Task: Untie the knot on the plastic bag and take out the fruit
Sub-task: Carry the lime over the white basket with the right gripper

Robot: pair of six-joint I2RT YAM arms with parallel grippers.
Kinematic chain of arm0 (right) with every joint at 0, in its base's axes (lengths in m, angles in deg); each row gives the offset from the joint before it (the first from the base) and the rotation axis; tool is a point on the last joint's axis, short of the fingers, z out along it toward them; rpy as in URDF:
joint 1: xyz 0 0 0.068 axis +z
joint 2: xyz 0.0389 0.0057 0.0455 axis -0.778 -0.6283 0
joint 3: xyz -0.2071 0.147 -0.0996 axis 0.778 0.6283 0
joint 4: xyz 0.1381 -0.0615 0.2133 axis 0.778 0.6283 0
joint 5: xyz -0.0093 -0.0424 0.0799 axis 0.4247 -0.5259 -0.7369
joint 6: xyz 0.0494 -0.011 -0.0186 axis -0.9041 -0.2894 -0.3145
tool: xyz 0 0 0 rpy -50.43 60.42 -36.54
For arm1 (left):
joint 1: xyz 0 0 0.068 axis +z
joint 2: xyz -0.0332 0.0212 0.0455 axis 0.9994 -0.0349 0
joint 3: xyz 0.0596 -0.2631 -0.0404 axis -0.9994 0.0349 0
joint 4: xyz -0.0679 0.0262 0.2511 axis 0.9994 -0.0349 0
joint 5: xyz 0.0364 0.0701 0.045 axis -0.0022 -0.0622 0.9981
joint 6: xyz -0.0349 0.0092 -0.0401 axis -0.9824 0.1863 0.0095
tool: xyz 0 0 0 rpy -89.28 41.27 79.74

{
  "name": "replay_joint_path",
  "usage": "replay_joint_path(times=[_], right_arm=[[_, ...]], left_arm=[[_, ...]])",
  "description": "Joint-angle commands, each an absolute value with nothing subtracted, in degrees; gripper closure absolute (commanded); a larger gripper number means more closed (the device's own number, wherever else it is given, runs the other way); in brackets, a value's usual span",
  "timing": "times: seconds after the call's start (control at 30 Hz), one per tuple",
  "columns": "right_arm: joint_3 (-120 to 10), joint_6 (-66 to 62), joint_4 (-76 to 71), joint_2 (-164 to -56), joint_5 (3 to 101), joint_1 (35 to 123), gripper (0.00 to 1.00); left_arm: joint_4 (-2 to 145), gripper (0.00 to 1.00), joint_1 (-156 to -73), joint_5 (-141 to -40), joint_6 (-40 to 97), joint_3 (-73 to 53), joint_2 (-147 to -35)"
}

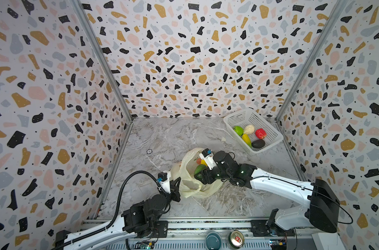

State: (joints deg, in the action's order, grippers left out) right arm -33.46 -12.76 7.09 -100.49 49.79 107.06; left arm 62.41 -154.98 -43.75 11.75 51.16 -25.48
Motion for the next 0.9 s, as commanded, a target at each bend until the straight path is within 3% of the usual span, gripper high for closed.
replay_joint_path(times=[0.0, 0.47, 0.87], right_arm=[[-36.4, -11.5, 12.7, -96.7, 49.6, 106.6, 0.45], [-41.6, -9.8, 15.9, -91.2, 44.6, 87.4, 0.45], [-41.7, -9.0, 5.1, -100.4, 47.8, 61.2, 0.45]], left_arm=[[64.9, 1.00, -155.2, -42.8, 13.0, 51.5, -25.2], [67.3, 1.00, -155.2, -43.5, 14.8, 51.2, -27.0], [69.3, 1.00, -155.2, -44.9, 16.3, 51.2, -28.5]])
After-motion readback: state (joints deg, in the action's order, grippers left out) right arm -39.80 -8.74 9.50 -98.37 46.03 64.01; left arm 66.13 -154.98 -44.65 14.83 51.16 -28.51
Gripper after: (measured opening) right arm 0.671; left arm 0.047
